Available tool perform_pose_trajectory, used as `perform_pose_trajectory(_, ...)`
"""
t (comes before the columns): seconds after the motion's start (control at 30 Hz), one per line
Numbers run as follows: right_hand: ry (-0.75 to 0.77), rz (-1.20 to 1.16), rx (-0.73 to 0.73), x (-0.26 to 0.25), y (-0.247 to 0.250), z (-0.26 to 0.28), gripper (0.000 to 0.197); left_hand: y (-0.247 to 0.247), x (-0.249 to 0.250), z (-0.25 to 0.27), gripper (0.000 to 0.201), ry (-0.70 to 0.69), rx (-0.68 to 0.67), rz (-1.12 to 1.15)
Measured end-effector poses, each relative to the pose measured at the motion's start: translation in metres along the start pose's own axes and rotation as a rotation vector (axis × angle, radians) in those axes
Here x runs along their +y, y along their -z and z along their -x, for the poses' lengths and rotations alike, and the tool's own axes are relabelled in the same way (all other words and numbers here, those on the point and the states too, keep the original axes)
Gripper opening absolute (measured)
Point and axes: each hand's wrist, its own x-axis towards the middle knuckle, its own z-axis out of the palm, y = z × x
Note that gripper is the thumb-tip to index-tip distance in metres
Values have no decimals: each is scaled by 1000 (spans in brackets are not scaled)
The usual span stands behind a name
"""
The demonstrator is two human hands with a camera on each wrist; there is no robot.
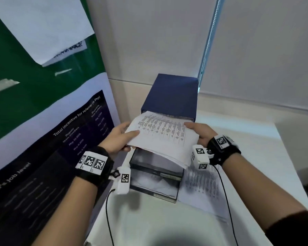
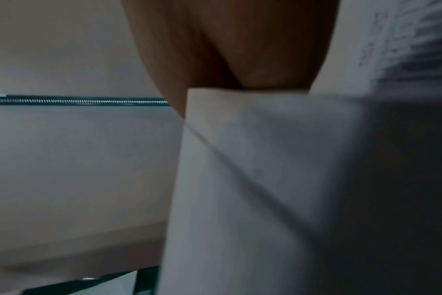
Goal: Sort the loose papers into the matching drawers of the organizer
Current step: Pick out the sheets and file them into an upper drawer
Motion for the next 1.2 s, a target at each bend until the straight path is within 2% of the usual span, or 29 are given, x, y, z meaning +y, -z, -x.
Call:
perform_pose_trajectory(0.07, 36, 56, 39, 0, 2, -5, 33, -3, -3, -11, 54, 22, 73, 56)
perform_pose_trajectory(0.13, 30, 138, 0, 1, 7, 6, 37, -8, -8, -22, 63, 42, 128, 109)
perform_pose_trajectory(0.2, -25, 233, -88, 10, 18, 19, 40, -14, -13, -31, 61, 42, 156, 140)
perform_pose_trajectory(0.3, -33, 204, -202, 21, 27, 27, 40, -24, -17, -47, 57, 60, 173, 181)
perform_pose_trajectory(0.4, 39, 197, -109, 16, 19, 14, 37, -29, -18, -63, 45, 49, 225, 138)
perform_pose_trajectory(0.47, 58, 157, -16, 11, 13, -4, 36, -28, -21, -75, 37, -28, 286, -80)
perform_pose_trajectory(0.57, 73, 143, 79, 2, 6, -30, 26, -29, -26, -94, 20, -202, 408, -667)
perform_pose_trajectory(0.63, 63, 141, 135, -2, 3, -48, 14, -38, -23, -103, 17, -335, 382, -877)
perform_pose_trajectory(0.67, 48, 150, 157, -4, 3, -59, 13, -45, -22, -110, 20, -366, 318, -933)
perform_pose_trajectory(0.73, 19, 186, 159, -3, 14, -89, 24, -61, -25, -125, 31, -379, 167, -990)
perform_pose_trajectory(0.8, -13, 169, 152, -3, 18, -106, 23, -75, -30, -138, 42, -369, 59, -1051)
perform_pose_trajectory(0.87, -10, 65, 146, -12, 9, -105, 18, -85, -36, -147, 51, -357, 37, -1137)
perform_pose_trajectory(0.97, 2, 30, 41, -21, 6, -97, 24, -93, -40, -160, 60, -264, 56, -1232)
perform_pose_trajectory(1.03, 40, -49, 42, -23, 21, -90, 21, -96, -41, -166, 59, -221, 73, -1221)
perform_pose_trajectory(1.1, 159, -99, 164, -14, 55, -87, 15, -106, -38, -161, 50, -265, 116, -1101)
perform_pose_trajectory(1.17, 253, -3, 359, 8, 101, -80, 12, -129, -27, -142, 40, -394, 180, -796)
perform_pose_trajectory(1.2, 251, 94, 452, 26, 124, -80, 13, -146, -20, -128, 34, -468, 173, -624)
